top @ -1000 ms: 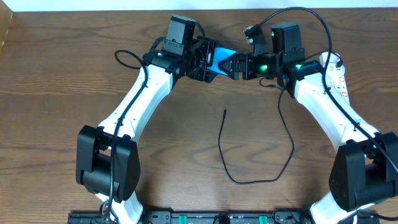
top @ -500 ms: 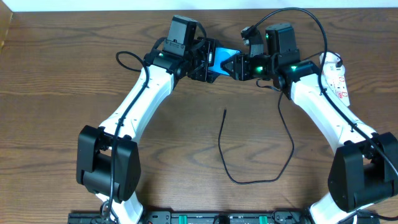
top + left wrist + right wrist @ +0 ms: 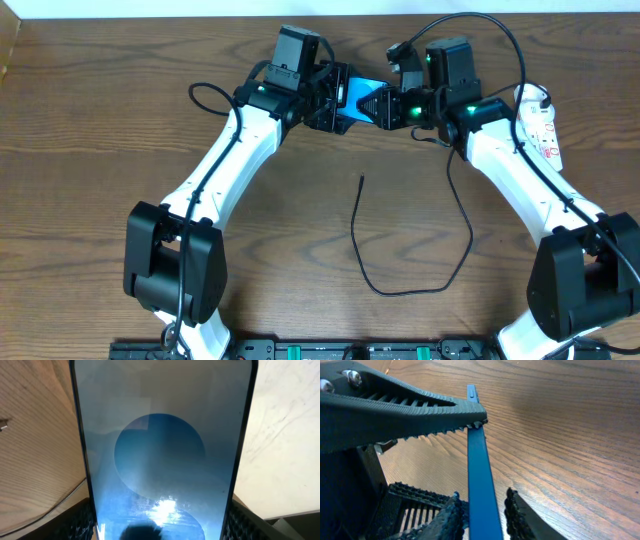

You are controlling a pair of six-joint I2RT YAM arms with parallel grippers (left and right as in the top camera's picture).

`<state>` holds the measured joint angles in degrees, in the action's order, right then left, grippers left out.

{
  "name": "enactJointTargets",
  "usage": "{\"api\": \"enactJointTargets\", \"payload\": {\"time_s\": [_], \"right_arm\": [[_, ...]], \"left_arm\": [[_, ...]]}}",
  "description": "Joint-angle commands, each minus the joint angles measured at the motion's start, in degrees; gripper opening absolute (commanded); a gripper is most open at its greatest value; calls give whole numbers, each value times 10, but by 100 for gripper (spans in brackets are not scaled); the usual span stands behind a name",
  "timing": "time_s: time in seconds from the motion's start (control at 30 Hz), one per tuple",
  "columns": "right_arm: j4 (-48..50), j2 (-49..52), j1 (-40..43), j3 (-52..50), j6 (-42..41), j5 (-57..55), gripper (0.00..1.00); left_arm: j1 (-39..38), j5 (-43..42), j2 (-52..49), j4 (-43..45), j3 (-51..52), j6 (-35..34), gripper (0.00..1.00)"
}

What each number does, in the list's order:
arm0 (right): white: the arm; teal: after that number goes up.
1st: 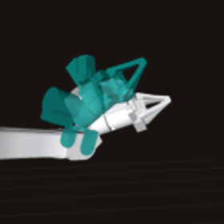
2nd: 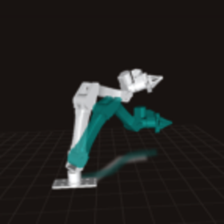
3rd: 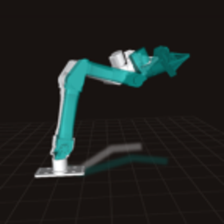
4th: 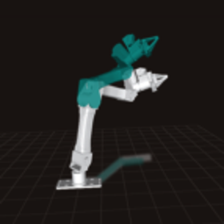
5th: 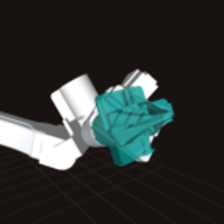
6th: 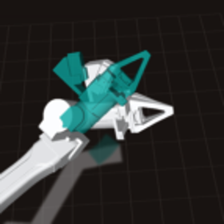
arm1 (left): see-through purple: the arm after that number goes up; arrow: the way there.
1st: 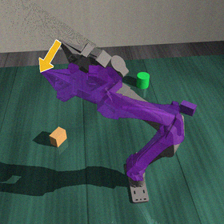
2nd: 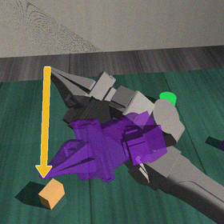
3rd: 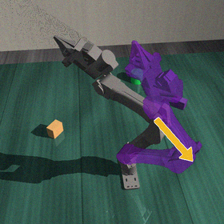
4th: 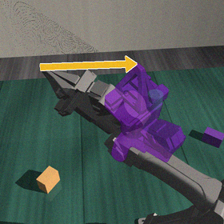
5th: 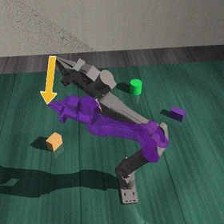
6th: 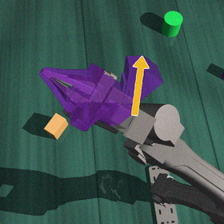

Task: Plug charger to phone and switch on socket
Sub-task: 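Close the right gripper on the phone's right edge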

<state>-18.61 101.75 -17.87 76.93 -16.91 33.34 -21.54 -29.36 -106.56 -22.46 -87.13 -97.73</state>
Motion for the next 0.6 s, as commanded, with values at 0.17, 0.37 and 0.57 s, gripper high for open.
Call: {"api": "enactJointTargets", "payload": {"time_s": [0.17, 0.37, 0.57], "right_arm": [[12, 5, -2, 10, -30, 32, 23], [11, 5, -2, 10, -30, 32, 22], [10, 5, -2, 10, -28, 32, 15]], "left_arm": [[-2, 3, 19, 5, -10, -5, 7], [-2, 3, 19, 5, -10, -5, 7], [-2, 3, 19, 5, -10, -5, 7]]}}
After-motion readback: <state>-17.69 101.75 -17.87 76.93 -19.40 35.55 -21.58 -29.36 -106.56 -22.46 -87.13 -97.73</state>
